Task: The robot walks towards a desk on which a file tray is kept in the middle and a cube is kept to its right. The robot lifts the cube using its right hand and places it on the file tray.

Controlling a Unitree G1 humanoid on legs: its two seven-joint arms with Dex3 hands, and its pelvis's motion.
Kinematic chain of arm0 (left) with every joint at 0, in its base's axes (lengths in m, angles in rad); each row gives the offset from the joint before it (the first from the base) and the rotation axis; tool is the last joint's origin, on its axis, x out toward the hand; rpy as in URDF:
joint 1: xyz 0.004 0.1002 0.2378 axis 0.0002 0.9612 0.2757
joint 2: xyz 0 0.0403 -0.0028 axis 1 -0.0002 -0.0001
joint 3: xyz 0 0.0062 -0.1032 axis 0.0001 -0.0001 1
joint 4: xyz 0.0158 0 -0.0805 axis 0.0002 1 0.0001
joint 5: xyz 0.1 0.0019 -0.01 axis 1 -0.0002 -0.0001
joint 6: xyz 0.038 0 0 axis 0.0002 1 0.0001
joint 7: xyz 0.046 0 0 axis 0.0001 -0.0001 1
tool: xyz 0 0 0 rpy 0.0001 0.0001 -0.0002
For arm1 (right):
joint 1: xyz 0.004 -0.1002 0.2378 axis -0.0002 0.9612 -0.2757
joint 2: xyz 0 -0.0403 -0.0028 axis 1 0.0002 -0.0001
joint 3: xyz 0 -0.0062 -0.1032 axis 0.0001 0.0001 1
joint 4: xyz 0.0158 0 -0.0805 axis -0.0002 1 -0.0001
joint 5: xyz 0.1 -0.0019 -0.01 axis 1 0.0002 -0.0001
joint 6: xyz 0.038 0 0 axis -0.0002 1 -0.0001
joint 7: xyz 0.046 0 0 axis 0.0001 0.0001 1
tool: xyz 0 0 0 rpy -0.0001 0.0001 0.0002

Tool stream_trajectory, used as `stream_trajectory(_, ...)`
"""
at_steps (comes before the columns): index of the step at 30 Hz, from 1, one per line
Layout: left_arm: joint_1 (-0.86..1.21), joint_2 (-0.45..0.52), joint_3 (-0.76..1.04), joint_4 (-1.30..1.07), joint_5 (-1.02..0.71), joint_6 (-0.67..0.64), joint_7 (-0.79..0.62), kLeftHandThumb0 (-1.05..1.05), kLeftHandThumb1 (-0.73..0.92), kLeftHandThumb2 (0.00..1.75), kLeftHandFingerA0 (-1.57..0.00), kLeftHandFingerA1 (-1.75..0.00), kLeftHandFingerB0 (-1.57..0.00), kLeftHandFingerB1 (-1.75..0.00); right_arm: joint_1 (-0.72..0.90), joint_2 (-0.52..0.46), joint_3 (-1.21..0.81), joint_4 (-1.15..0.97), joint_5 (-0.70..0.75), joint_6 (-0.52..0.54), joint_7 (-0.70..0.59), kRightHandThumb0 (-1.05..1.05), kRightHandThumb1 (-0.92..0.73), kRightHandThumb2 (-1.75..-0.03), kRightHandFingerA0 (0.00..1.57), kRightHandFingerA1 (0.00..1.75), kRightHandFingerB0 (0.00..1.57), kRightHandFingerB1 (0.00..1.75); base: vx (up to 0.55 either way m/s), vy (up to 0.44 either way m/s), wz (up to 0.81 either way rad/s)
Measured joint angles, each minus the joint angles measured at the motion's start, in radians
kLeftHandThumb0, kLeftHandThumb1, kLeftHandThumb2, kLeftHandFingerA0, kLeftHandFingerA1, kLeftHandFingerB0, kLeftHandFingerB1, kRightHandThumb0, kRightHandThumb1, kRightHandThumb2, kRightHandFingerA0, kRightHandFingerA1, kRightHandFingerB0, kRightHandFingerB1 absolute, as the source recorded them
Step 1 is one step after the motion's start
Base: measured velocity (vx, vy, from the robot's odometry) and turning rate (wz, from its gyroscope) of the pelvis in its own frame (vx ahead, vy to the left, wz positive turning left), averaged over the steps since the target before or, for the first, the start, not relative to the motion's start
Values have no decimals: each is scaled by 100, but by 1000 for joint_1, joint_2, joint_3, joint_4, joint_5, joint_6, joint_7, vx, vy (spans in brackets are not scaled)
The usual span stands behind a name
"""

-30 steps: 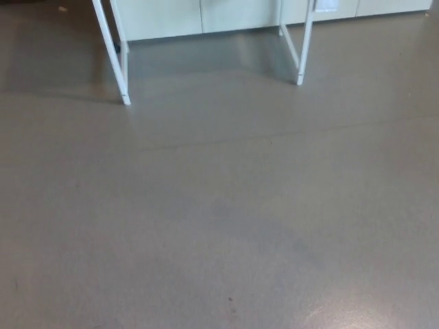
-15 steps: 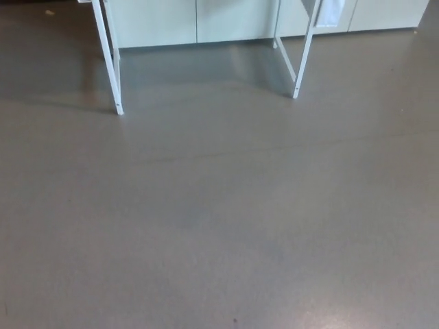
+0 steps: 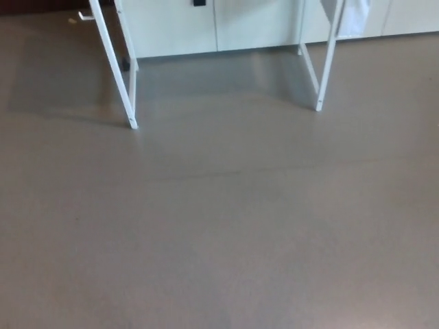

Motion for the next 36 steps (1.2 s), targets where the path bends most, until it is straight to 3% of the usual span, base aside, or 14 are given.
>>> stream_trajectory(3, -2, 0, 1, 12, 0, 4, 0, -89, 91, 68, -94, -60, -22, -34, 2, 0, 1, -16, 0, 1, -1, -99, -69, -101, 6, 43, 2, 39, 305, -68, -2)
stream_trajectory(6, 0, 1, -6, 17, 4, 5, 0, -86, 73, 108, -47, -58, -10, -37, 9, 0, 0, -18, 0, 0, -1, -40, -34, -98, 0, 51, 0, 48, 352, 14, -14)
stream_trajectory(12, -12, 16, -12, 20, 6, -3, -3, -85, 91, 68, -48, -44, -12, -27, 13, 4, -20, -11, 10, -8, 10, -89, -64, -76, 9, 30, 11, 35, 470, 76, -33)
stream_trajectory(15, -34, 22, -8, 26, 5, -4, -4, -85, 89, 68, -34, -47, -15, -30, 11, 9, -19, -3, 10, -13, 12, -40, -35, -98, 0, 50, 1, 49, 493, 25, -7)
stream_trajectory(16, -38, 23, -4, 28, 4, -4, -5, -85, 89, 65, -26, -42, -17, -29, 12, 11, -17, 1, 9, -11, 13, -85, -75, -62, 12, 32, 12, 32, 387, 2, 1)
stream_trajectory(19, -29, 24, 0, -3, 3, -1, -4, -88, 74, 105, -43, -56, -14, -44, 16, 13, -18, 11, 10, -11, 14, -40, -34, -98, 0, 50, 0, 48, 399, -51, 10)
stream_trajectory(22, -19, 30, -2, -48, 3, 19, -5, -85, 88, 68, -43, -42, -17, -31, 28, 18, -25, 15, 14, -18, 15, -39, -37, -99, 0, 50, 0, 48, 396, -134, 21)
stream_trajectory(23, -18, 31, -3, -54, 4, 26, -4, -83, 70, 105, -33, -55, -7, -38, 32, 19, -27, 16, 14, -23, 15, -92, -64, -98, 10, 44, 6, 41, 512, -189, 26)
stream_trajectory(26, -35, 33, -2, -62, 2, 48, -6, -92, 75, 104, -65, -73, -9, -41, 29, 41, -28, 18, 15, -32, 16, -87, -61, -99, 9, 46, 3, 40, 546, -280, 53)
stream_trajectory(27, -48, 30, -4, -74, 2, 53, -9, -87, 88, 67, -48, -56, -16, -30, 26, 34, -30, 21, 15, -31, 14, -84, -58, -99, 7, 47, 1, 41, 472, -289, 51)
stream_trajectory(33, -72, 44, -14, -71, 2, 79, -34, -83, 90, 68, -8, -34, -11, -24, 19, 35, -39, 28, 20, -42, 12, -87, -61, -101, 8, 40, 0, 41, 398, -142, 1)
stream_trajectory(34, -75, 50, -16, -65, 2, 82, -42, -83, 89, 68, -9, -31, -12, -23, 19, 35, -37, 29, 19, -42, 11, -40, -33, -98, 0, 50, 1, 50, 343, -32, -23)
stream_trajectory(35, -77, 53, -16, -60, 2, 83, -48, -83, 89, 68, -10, -32, -13, -23, 19, 36, -36, 30, 19, -42, 12, -85, -59, -95, 19, 46, 7, 38, 347, -20, -29)
stream_trajectory(36, -79, 55, -17, -56, 2, 84, -53, -93, 76, 110, -2, -43, -8, -29, 19, 36, -38, 33, 20, -42, 13, -90, -62, -95, 27, 48, 8, 35, 420, 71, -28)
